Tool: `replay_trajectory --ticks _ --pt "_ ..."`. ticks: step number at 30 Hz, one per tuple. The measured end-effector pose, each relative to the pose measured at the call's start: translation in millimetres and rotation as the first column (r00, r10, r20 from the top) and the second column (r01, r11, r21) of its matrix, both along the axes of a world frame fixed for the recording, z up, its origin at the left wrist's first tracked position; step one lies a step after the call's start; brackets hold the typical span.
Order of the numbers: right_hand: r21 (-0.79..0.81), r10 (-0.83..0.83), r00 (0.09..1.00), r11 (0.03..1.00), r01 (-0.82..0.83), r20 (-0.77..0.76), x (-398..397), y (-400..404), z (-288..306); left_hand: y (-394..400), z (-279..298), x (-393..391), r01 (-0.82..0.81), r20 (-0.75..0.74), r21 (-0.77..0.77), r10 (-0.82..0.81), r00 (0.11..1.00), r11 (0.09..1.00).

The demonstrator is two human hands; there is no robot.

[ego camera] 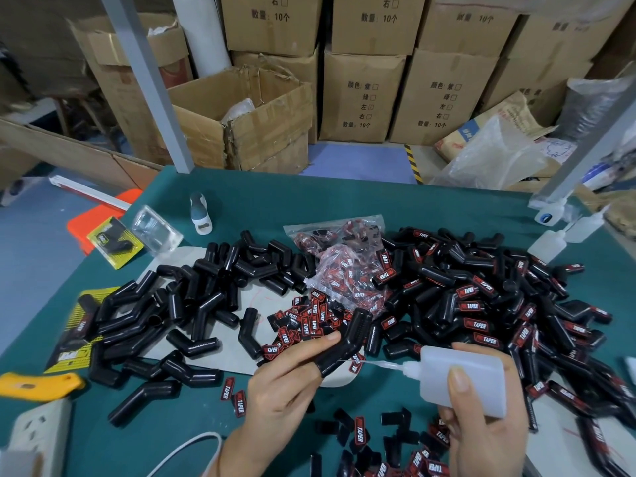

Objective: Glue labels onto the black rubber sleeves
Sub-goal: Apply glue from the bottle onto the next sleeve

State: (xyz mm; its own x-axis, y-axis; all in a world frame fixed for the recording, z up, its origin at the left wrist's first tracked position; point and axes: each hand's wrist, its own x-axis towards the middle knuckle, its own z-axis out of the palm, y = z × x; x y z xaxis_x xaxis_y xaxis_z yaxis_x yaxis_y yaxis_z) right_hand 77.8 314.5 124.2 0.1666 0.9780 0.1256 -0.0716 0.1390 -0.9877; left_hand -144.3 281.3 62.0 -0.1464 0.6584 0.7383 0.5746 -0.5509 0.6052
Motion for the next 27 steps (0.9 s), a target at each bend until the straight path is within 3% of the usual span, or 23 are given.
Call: replay_trajectory --ticks 27 --pt "0.012 0.022 0.999 1.0 -0.023 0.045 -0.8 -2.1 -3.0 0.1 7.5 2.6 -0.003 -0.012 0.006 0.003 1.0 1.0"
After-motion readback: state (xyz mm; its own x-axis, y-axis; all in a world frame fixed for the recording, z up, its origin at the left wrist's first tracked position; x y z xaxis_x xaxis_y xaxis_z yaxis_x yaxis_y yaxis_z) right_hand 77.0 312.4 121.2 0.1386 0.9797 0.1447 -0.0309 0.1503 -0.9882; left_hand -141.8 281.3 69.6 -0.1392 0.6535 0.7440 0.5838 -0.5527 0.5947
